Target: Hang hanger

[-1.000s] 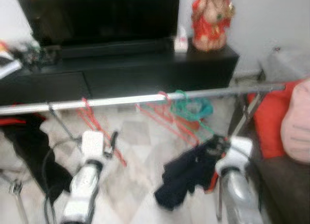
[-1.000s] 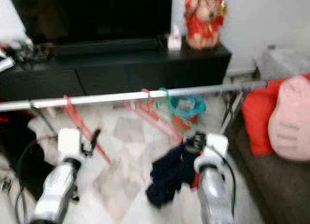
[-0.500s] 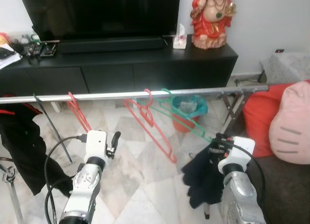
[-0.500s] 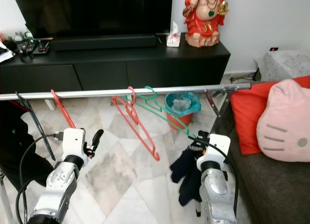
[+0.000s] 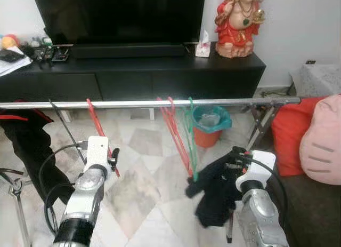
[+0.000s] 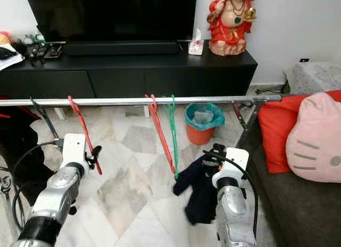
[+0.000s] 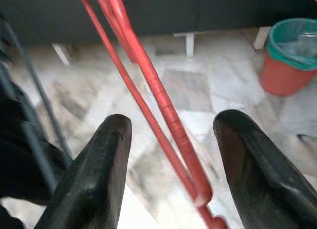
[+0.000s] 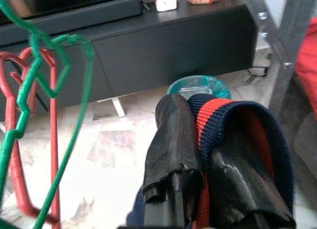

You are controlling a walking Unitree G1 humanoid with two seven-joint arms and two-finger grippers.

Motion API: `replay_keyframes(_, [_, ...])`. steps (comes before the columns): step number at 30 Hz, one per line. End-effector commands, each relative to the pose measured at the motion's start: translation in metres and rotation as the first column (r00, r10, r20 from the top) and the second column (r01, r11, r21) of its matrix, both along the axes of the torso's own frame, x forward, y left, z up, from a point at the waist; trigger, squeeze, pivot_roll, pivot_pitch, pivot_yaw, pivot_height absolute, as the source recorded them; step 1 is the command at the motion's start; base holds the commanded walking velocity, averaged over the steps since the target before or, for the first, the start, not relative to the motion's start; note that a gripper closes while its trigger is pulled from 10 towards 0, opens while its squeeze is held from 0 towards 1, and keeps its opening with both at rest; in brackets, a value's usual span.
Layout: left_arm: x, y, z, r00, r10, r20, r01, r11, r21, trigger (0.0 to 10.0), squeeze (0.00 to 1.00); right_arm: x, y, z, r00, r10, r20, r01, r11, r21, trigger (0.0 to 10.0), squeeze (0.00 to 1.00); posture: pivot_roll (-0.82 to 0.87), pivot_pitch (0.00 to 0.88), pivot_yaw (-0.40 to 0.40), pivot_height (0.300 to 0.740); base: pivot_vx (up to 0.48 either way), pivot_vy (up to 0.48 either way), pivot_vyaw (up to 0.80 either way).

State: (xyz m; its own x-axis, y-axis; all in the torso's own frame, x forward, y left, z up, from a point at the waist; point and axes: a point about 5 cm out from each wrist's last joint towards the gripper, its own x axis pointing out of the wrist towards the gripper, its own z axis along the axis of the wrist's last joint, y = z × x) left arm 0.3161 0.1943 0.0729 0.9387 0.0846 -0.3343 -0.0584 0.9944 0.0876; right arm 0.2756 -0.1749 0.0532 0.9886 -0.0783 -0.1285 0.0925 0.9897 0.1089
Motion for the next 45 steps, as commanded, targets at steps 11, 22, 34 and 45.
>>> replay_keyframes(11, [0.041, 0.011, 0.026, 0.998, 0.060, -0.035, -0.058, 0.996, 0.066, 10.0, 1.00, 0.006, 0.005, 0.006, 0.999, 0.029, 0.019, -0.029, 1.000, 0.012, 10.0, 0.00, -0.04, 0.000, 0.001, 0.740, 0.000, 0.000, 0.00])
replay_keyframes(22, [0.056, 0.018, 0.038, 0.993, 0.116, 0.004, -0.116, 0.992, 0.045, 10.0, 0.00, 0.007, 0.007, 0.007, 0.998, 0.053, 0.024, -0.053, 0.999, 0.009, 10.0, 0.00, -0.04, 0.000, -0.009, 0.740, 0.000, 0.000, 0.00])
replay_keyframes(34, [0.056, 0.013, 0.027, 0.991, 0.135, 0.013, -0.135, 0.991, 0.008, 10.0, 0.00, 0.005, 0.006, 0.012, 0.997, 0.065, 0.044, -0.065, 0.998, 0.000, 10.0, 0.00, -0.08, 0.000, -0.005, 0.740, 0.000, 0.000, 0.00])
replay_keyframes(45, [0.057, 0.009, 0.029, 0.990, 0.118, 0.073, -0.120, 0.993, 0.015, 10.0, 0.00, 0.000, 0.007, 0.058, 0.958, 0.114, 0.262, -0.123, 0.992, 0.017, 10.0, 0.00, -0.11, 0.000, -0.024, 0.740, 0.000, 0.000, 0.00])
